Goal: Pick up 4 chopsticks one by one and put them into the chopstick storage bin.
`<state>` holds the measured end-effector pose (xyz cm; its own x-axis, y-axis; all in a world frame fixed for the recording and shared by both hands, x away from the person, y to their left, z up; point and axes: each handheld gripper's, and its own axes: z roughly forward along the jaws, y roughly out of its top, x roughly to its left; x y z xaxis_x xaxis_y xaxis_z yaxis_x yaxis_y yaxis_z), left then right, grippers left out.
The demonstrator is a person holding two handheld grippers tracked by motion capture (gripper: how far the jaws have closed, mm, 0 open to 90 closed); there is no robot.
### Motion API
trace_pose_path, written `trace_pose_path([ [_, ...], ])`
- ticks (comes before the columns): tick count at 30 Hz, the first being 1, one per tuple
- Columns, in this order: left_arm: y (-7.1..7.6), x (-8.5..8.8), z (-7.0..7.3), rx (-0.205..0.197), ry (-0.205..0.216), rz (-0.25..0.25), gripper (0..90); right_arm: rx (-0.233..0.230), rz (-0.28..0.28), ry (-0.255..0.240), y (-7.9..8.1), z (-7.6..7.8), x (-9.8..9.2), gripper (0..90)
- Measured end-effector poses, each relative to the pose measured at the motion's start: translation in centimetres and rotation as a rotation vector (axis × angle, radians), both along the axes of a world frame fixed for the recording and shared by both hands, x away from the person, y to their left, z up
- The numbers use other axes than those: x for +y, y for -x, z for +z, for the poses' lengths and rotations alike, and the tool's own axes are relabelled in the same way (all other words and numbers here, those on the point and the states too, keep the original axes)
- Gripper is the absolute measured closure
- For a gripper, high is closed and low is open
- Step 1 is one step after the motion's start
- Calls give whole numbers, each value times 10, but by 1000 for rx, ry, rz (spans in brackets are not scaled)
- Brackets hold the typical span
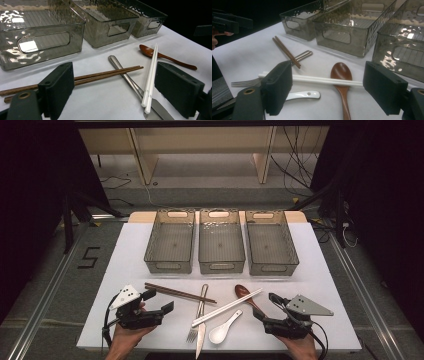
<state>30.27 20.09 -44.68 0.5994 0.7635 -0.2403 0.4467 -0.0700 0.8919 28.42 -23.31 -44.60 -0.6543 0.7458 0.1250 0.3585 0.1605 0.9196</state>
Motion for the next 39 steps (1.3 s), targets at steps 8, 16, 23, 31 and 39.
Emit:
trace_pose_path([
  [8, -2, -1, 0, 21, -3, -7, 156, 0, -6, 5, 0, 0, 0, 246],
  [16, -6, -7, 2, 64, -73, -14, 156, -4, -15, 10, -1, 1, -2, 247],
  [23, -13, -17, 9, 115, -132, -18, 159, 0, -23, 3, -2, 2, -5, 250],
  [31, -20, -35, 18, 147, -226, -53, 162, 1, -24, 4, -2, 3, -5, 251],
  [39, -30, -59, 26, 175, -302, -120, 185, 3, -19, 7, -1, 3, -5, 253],
])
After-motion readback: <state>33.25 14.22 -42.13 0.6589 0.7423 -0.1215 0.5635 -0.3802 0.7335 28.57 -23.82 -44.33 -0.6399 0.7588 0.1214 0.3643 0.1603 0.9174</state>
